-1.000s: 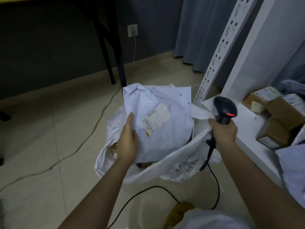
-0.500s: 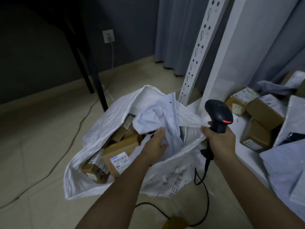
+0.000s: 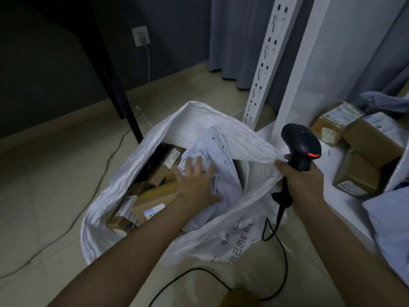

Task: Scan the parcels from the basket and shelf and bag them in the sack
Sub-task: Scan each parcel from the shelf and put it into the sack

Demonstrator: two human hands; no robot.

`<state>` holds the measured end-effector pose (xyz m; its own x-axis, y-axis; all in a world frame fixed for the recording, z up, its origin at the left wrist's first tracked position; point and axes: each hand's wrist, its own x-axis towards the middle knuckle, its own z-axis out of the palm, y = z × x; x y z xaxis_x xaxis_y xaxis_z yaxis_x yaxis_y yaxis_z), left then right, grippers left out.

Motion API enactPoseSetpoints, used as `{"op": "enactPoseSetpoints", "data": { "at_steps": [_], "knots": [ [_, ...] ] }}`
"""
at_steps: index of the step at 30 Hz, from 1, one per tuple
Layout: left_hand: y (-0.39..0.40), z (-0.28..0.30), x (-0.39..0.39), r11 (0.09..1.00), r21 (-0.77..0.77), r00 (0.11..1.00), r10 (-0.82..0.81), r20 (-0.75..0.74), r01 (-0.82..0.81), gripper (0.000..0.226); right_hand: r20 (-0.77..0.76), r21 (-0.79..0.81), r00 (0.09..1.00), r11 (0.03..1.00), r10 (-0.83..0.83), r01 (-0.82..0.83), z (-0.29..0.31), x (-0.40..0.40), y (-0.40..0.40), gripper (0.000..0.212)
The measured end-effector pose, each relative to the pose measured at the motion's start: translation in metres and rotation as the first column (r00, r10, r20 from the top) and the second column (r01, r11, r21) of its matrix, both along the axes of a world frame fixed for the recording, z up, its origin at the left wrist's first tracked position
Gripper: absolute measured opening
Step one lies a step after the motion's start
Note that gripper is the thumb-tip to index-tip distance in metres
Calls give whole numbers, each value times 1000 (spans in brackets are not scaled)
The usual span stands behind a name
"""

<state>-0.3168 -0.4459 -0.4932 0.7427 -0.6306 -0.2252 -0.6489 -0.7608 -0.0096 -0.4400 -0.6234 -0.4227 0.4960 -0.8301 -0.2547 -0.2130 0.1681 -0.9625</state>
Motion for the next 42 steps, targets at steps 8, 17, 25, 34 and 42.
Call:
{"op": "enactPoseSetpoints", "data": {
  "at_steps": [8, 17, 25, 34, 42],
  "knots": [
    [-30, -54, 1, 990, -141, 885, -78, -460, 14, 91, 3, 40, 1000, 999, -18, 18, -3, -15, 1, 17],
    [-53, -24, -9, 994, -8, 918, -104, -383, 109, 19, -125, -13, 988, 996, 87, -89, -5, -64, -15, 15],
    [-91, 86, -100, 740, -672, 999, -42, -17, 20, 25, -28, 34, 987, 986, -160, 161, 33, -150, -38, 13],
    [-184, 121, -234, 676, -717, 809, -319, -494, -172, 27, 88, 28, 864, 868, -496, 495, 77, -292, -74, 14],
    [-252, 64, -277, 791, -601, 743, -331, -581, -118, 40, 108, 139, 737, 744, -668, 654, 35, -335, -109, 11]
  ]
}}
